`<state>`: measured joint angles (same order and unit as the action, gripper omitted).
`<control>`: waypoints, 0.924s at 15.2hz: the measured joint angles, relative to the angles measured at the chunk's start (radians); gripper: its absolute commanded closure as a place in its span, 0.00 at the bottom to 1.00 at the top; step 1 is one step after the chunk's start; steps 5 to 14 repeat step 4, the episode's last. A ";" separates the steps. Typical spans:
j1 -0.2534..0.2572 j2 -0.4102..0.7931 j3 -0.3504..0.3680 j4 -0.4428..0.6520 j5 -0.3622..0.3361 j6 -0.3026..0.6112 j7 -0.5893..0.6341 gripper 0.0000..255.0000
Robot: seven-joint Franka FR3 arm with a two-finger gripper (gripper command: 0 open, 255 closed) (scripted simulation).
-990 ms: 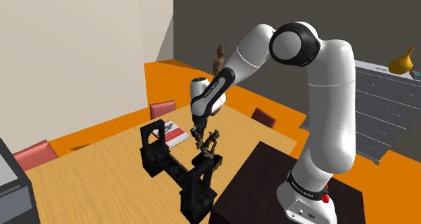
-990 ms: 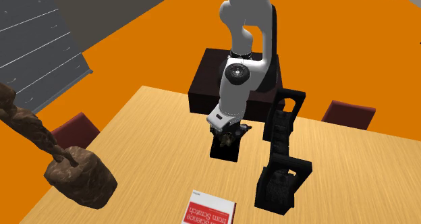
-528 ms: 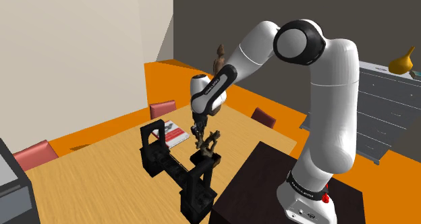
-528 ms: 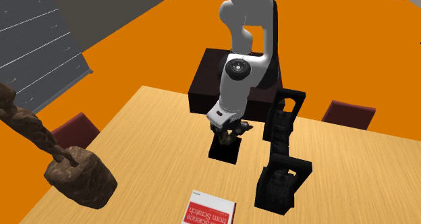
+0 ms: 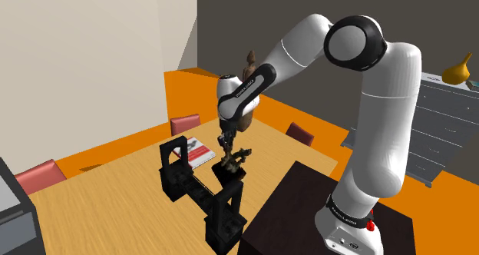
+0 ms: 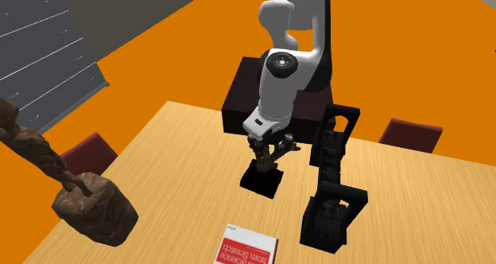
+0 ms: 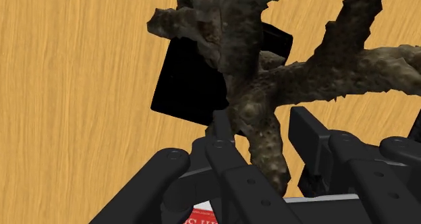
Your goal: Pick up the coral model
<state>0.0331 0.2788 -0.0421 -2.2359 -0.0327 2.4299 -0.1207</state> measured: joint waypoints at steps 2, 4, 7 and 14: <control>0.001 -0.027 0.000 -0.001 -0.001 -0.026 0.000 1.00; 0.000 -0.038 -0.001 0.007 -0.001 -0.045 -0.002 1.00; 0.000 -0.038 -0.001 0.007 -0.001 -0.045 -0.002 1.00; 0.000 -0.038 -0.001 0.007 -0.001 -0.045 -0.002 1.00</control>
